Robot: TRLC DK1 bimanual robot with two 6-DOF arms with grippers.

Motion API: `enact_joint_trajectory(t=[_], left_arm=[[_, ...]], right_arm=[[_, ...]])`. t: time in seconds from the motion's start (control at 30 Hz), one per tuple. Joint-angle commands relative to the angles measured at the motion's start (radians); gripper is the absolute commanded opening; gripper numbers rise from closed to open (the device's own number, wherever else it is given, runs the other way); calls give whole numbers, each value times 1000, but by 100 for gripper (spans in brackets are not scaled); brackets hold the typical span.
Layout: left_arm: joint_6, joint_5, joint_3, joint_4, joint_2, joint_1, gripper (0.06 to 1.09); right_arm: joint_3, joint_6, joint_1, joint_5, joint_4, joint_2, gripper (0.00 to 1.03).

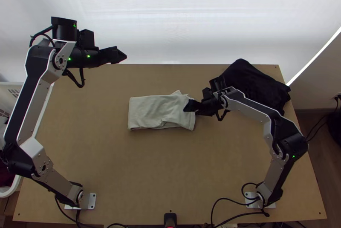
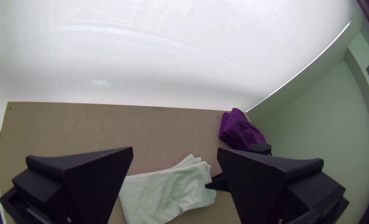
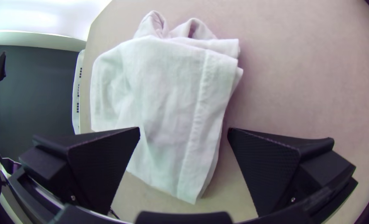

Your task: Fold the t-shirt

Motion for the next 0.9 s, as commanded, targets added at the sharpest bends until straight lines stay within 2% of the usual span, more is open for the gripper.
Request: enact_joint_trajectory(t=[0.0,0.4,0.43,0.47,0.5,0.57,0.6,0.73,0.87], left_arm=[[14,-1,-14,-11,-41,13,104],[21,0,-12,-31,-71,62,104],[21,0,-12,-32,-72,66,104],[20,0,-12,-34,-74,68,104],[20,0,-14,-35,-74,69,104],[20,-1,-15,-37,-77,73,104],[20,0,-17,-37,-78,74,104],[20,0,-17,-35,-83,80,104],[20,0,-20,-35,-84,86,104]], right_arm=[[66,-7,32,-8,12,61,99],[253,32,178,-8,2,202,98],[258,32,178,-8,-1,205,92],[262,33,176,-8,-2,205,81],[261,36,173,-10,-4,201,63],[262,47,159,-10,-4,176,13],[261,47,150,-8,-4,158,3],[255,52,104,-13,-15,50,3],[272,56,41,-57,-48,-68,3]])
